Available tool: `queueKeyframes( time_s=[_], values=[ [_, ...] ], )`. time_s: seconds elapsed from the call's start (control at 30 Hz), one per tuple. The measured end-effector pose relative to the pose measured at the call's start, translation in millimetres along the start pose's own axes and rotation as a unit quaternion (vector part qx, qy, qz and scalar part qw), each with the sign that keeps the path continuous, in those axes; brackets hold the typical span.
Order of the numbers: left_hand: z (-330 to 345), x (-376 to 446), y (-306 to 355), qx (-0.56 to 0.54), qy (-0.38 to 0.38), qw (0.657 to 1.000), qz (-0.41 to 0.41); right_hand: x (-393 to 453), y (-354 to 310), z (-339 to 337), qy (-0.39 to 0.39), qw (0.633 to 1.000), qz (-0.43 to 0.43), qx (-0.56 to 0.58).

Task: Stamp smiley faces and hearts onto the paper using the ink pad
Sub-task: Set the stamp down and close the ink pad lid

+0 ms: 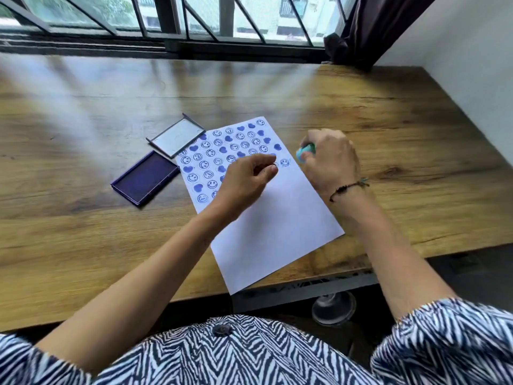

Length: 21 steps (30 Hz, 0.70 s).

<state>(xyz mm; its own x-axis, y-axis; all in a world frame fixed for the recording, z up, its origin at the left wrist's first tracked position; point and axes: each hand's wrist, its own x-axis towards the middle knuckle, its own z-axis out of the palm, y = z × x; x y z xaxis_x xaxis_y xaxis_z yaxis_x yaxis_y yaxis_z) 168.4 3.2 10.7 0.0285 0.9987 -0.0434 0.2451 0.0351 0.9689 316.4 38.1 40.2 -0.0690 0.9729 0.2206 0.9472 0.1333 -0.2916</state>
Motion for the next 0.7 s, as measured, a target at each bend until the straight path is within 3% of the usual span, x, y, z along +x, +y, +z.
queueKeyframes(
  time_s=[0.1, 0.27, 0.37, 0.43, 0.53, 0.7],
  values=[
    [-9, 13, 3, 0.026, 0.014, 1.000, 0.007, 23, 14, 4, -0.016, 0.983, -0.024, -0.180],
    [-37, 23, -2, 0.051, 0.044, 0.998, -0.009, 32, 24, 19, -0.055, 0.963, -0.024, -0.262],
    [-63, 36, -10, 0.165, 0.100, 0.981, 0.028, 34, 23, 17, -0.069, 0.957, -0.014, -0.282],
    [-82, 48, -16, 0.287, 0.119, 0.950, 0.043, 37, 11, 12, -0.049, 0.961, -0.028, -0.272],
    [-106, 68, -23, 0.430, 0.117, 0.895, 0.001, 43, -22, 9, -0.037, 0.979, -0.056, -0.190],
    [-125, 83, -30, 0.480, 0.070, 0.872, -0.066, 46, -73, 22, -0.088, 0.991, -0.079, -0.069]
  ],
)
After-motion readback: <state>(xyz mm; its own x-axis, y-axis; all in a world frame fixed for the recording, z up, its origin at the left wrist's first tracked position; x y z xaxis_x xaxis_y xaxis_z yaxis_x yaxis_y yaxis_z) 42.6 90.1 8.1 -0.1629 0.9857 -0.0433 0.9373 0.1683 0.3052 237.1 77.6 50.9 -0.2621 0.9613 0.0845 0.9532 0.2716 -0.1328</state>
